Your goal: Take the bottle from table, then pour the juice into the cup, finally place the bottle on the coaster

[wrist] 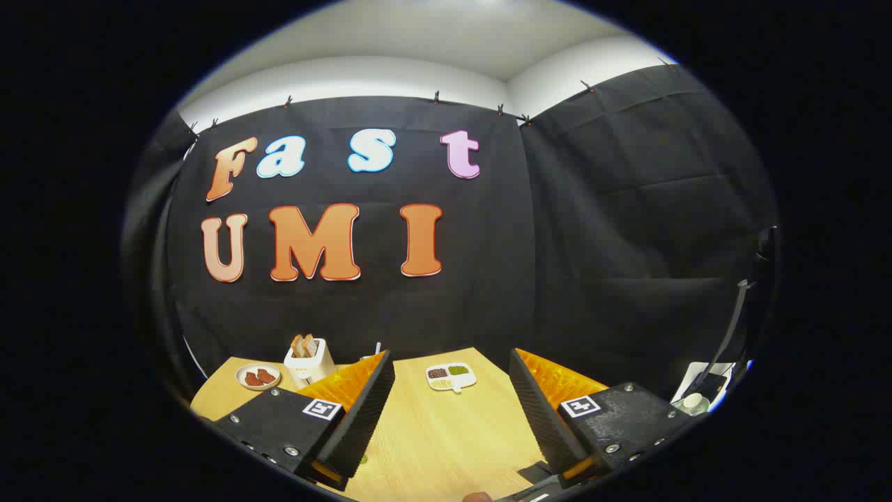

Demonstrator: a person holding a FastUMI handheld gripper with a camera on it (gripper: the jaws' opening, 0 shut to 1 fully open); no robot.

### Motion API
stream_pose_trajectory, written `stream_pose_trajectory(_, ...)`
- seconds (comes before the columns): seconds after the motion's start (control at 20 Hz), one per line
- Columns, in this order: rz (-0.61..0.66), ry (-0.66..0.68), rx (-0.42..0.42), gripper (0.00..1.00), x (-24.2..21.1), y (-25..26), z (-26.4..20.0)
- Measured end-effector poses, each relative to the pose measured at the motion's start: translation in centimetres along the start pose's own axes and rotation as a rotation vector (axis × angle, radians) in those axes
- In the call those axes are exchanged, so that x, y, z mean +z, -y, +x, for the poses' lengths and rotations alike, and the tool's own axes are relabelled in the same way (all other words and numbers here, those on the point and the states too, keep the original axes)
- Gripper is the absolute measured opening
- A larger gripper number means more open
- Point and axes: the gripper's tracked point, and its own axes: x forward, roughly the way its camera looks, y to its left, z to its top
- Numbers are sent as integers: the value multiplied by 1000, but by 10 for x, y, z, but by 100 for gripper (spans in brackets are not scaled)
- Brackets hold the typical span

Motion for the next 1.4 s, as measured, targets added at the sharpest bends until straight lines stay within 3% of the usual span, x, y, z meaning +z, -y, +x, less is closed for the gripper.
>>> stream_pose_trajectory(0.6, -39, -15, 117, 98, -3, -49, 21)
stream_pose_trajectory(1.15, -46, -132, 269, 99, -60, -108, 8)
stream_pose_trajectory(1.4, -64, -207, 355, 99, -108, -148, 7)
